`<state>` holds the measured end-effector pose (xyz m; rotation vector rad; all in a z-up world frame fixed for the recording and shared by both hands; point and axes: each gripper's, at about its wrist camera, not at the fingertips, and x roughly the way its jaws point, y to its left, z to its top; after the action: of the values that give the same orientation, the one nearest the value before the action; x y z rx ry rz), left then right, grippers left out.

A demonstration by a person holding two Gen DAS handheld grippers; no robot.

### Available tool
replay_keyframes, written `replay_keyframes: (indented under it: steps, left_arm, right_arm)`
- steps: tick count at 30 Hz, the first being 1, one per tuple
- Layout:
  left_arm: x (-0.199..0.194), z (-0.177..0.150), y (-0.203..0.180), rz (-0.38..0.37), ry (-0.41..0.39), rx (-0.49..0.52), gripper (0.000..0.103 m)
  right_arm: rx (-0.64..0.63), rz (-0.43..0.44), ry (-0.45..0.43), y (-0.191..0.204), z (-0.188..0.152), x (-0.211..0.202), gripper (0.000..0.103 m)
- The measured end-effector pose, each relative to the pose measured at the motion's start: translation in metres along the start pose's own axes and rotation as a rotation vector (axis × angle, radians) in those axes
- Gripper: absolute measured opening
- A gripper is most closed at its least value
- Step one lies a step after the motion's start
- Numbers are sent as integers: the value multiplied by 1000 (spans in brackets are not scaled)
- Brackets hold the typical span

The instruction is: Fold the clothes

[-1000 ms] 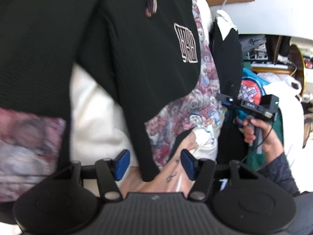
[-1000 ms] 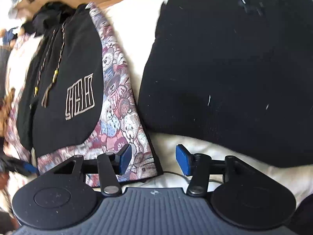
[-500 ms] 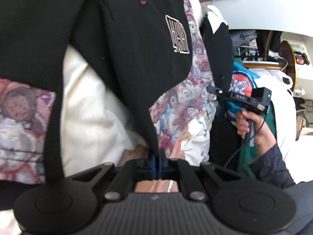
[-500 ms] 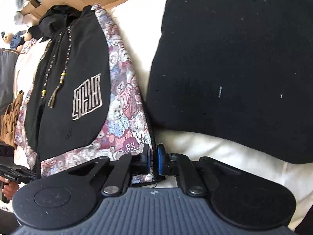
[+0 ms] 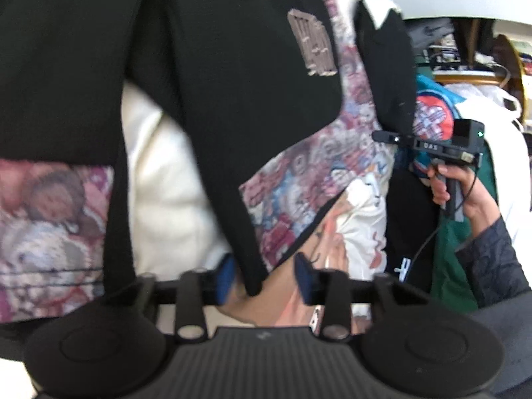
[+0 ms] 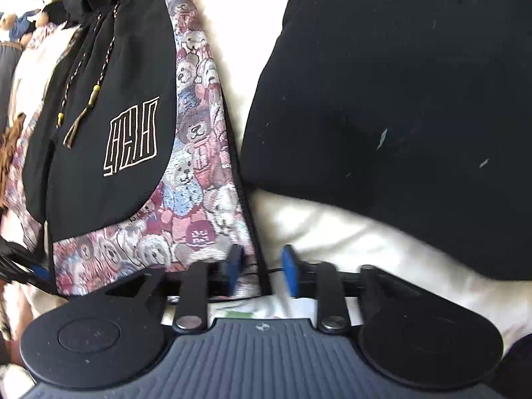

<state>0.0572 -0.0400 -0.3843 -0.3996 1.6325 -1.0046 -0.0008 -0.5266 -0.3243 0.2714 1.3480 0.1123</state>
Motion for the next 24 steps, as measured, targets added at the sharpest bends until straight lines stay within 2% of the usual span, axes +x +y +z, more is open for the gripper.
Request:
replay_keyframes:
  steps: [6,13,20,24]
  left_arm:
    - [-33,6,-5,17,-87,77,44]
    - [-58,25,-16,72,-167,153,44]
    - [-92,42,-14,168,-279,147,44]
    - [-112,44,-3,223,-332,107,44]
  right_arm:
    - [-48,63,-91,13,15,-37,39]
    - [-95,72,-141,37,46,-36,39]
    - [-85,66,-206,50,68,-28,39]
    - [-89,61,-227,59,76,-22,39]
